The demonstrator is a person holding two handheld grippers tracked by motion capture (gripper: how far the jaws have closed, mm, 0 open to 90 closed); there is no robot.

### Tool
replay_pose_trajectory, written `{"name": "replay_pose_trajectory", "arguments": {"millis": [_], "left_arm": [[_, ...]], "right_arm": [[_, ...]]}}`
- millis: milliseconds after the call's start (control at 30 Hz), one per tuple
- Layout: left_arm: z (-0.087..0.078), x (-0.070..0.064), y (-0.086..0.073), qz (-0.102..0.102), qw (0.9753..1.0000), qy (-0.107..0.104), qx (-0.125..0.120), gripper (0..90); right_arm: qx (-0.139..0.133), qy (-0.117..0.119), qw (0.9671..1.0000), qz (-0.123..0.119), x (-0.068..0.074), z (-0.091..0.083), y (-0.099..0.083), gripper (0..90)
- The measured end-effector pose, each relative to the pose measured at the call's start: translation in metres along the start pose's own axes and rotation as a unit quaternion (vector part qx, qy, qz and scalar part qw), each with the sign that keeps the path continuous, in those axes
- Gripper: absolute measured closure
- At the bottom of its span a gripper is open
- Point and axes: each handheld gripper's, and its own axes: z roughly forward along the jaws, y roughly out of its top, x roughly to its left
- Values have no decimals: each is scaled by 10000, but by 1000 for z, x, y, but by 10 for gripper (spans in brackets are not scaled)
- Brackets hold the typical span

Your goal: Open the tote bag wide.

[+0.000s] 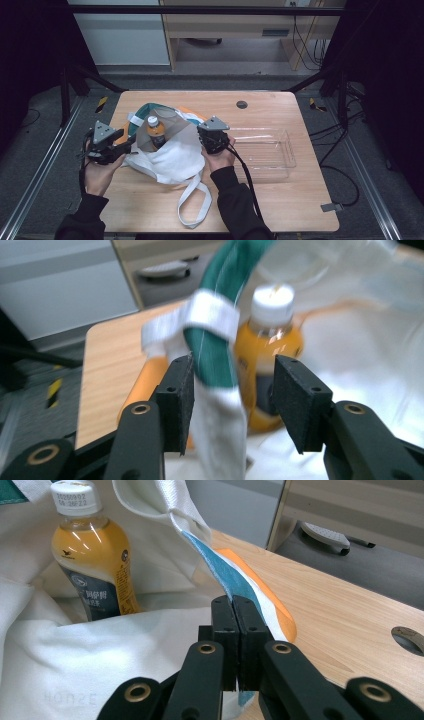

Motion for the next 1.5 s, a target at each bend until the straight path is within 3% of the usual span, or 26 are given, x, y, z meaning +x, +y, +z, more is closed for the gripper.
{"name": "replay_pose_trajectory", "arguments": {"millis": [67,133,267,300,433,567,700,967,1267,1400,1500], "left_arm": [[4,0,-5,8,9999,114,123,527],[10,3,-9,-145,9997,13,176,564],[24,5,-13,-199,9987,127,446,667],[26,5,-13,-215,9985,183,461,749],[25,6,-7,-214,9987,277,370,830],[26,10,5,-361,9986,212,331,844],[35,9,9,-425,9978,279,433,849],[60,15,-1,-541,9943,388,830,858],[74,15,-12,-502,9925,377,1052,859],[76,18,-16,-536,9919,344,1102,858],[74,20,-18,-605,9927,263,1008,856]], "right_arm": [[8,-1,10000,1,0,0,0,894],[4,-7,10000,-1,1,1,0,894],[15,6,10000,-16,1,2,1,894],[29,21,10000,-22,2,2,2,894],[18,50,10000,-53,6,5,7,894],[22,61,10000,-32,11,12,11,893],[117,60,9999,9,14,23,10,893],[452,18,9989,149,16,41,10,893],[599,-17,9980,183,18,54,0,890],[654,-7,9977,193,21,59,-6,885],[621,16,9977,256,20,61,-8,875]]}}
